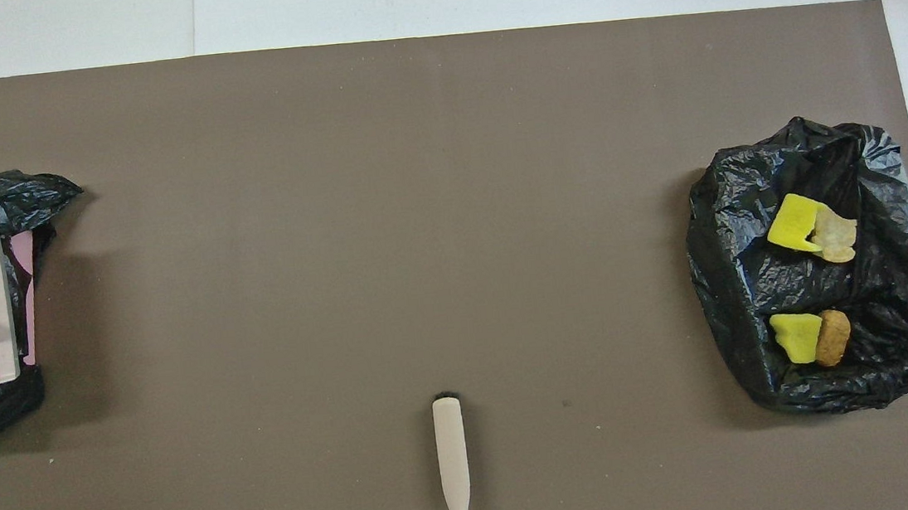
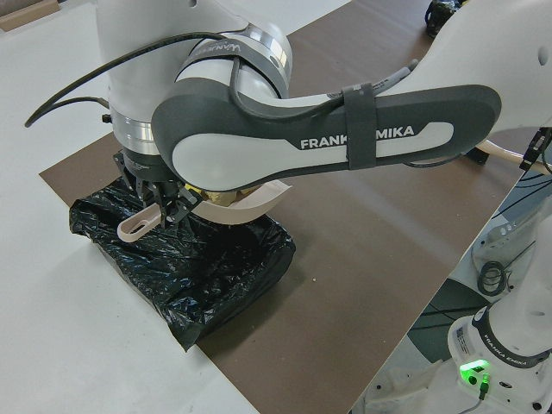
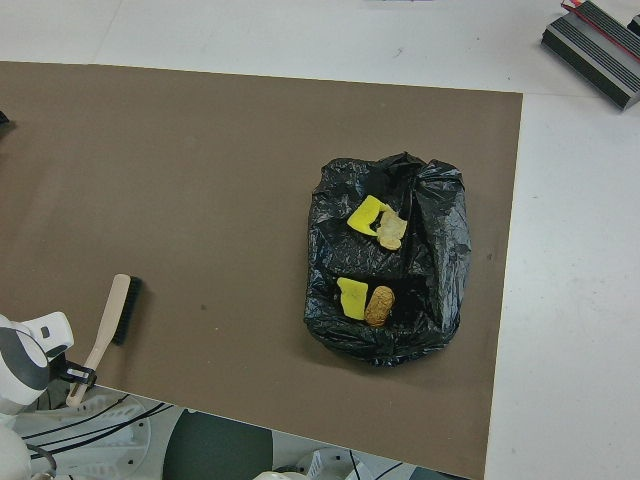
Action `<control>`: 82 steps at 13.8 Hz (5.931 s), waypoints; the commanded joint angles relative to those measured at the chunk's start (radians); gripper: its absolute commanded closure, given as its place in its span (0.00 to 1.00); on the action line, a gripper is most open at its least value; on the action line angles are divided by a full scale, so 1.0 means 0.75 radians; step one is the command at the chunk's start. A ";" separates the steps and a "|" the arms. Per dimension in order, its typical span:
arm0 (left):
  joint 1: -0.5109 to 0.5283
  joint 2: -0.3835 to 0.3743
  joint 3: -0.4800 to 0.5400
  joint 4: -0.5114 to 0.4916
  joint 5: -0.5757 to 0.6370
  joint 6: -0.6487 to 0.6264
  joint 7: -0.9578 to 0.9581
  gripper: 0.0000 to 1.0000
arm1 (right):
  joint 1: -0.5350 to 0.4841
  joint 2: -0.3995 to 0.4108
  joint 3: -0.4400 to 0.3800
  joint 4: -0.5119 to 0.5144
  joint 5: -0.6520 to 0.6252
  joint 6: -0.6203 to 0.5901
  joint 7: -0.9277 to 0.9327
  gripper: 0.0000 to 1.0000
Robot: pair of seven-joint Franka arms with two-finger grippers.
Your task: Sweep and dump trash in bin
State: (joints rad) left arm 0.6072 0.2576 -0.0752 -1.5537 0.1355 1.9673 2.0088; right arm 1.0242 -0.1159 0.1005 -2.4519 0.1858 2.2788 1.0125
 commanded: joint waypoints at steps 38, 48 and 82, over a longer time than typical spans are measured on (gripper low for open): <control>-0.619 -0.200 -0.045 -0.018 0.714 -0.704 -1.095 1.00 | -1.304 0.152 -0.048 1.287 -0.289 -1.065 -0.869 0.00; -0.958 -0.266 -0.045 -0.197 0.227 -0.752 -1.959 1.00 | -1.341 0.099 -0.052 1.210 -0.246 -1.057 -0.939 0.00; -1.160 0.025 -0.016 -0.262 -0.183 0.201 -3.156 0.00 | -1.337 0.101 -0.052 1.210 -0.246 -1.038 -1.062 0.00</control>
State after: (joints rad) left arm -0.3297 0.2856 -0.0775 -1.7514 0.0017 2.1042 -0.4420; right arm 0.0330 -0.0254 0.0587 -1.5288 -0.0196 1.4941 0.2496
